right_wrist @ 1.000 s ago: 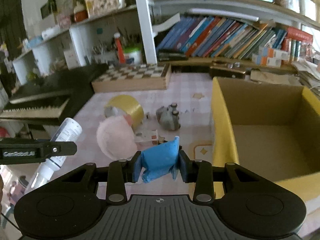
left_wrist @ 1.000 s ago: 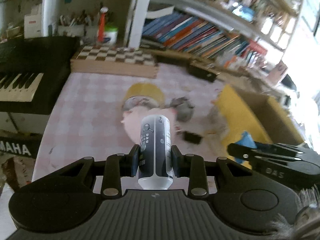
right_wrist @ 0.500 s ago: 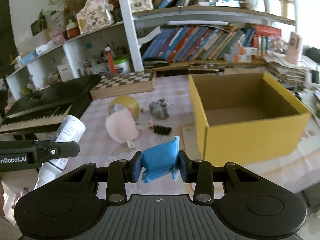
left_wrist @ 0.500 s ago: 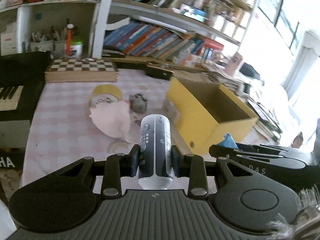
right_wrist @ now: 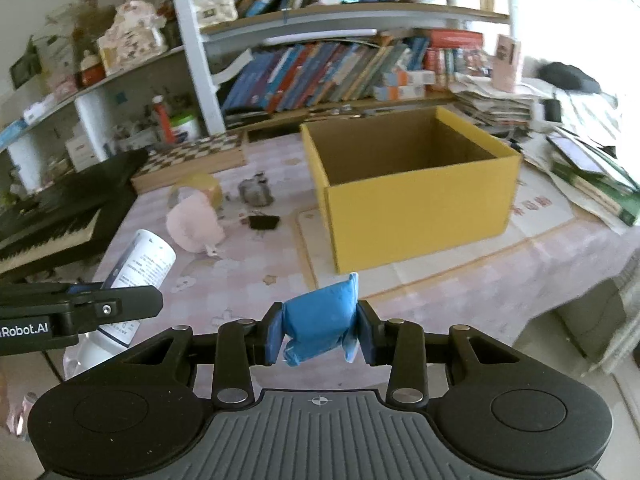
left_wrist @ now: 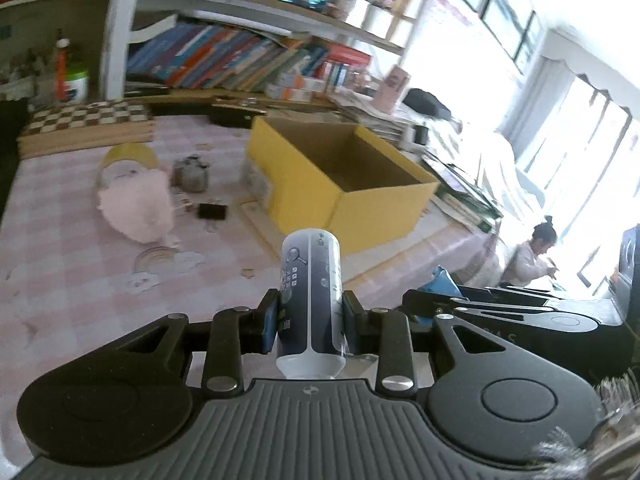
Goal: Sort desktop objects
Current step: 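Lift and carry the bottle with the left tool while the right tool carries the blue item to the box, then lower into the yellow box and open the left tool while the right tool releases the blue item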
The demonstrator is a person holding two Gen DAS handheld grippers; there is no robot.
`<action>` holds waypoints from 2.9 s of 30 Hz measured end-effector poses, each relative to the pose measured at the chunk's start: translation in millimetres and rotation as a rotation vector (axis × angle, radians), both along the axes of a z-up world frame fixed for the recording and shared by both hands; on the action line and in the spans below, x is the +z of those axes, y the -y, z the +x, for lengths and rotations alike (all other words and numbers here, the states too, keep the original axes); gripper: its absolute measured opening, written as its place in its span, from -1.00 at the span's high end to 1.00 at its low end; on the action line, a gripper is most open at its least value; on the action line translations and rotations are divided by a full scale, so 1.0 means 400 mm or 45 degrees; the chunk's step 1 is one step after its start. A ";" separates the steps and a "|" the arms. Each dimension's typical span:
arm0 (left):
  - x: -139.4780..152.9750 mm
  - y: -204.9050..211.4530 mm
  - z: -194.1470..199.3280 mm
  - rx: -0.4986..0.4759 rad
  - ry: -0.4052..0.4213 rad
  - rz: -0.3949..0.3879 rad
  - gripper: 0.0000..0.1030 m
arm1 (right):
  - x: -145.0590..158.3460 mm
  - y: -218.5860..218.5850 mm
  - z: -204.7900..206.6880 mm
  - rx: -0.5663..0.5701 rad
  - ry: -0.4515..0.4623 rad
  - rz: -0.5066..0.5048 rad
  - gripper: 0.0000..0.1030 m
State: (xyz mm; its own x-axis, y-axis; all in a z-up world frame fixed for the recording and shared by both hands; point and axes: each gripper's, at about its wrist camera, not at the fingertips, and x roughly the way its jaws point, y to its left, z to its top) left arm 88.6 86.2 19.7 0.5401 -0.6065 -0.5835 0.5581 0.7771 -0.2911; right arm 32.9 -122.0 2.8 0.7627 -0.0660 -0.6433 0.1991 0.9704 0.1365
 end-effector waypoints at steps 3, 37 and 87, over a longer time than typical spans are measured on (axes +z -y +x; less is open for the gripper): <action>-0.003 0.027 -0.002 -0.055 -0.005 -0.007 0.43 | -0.002 0.014 -0.021 -0.046 -0.009 -0.004 0.27; -0.005 0.429 0.059 -0.330 0.008 0.026 0.43 | -0.024 0.330 -0.011 -0.203 -0.055 0.011 0.27; -0.047 0.719 0.608 0.149 0.031 0.503 0.42 | -0.102 0.416 0.723 0.947 -0.283 -0.503 0.29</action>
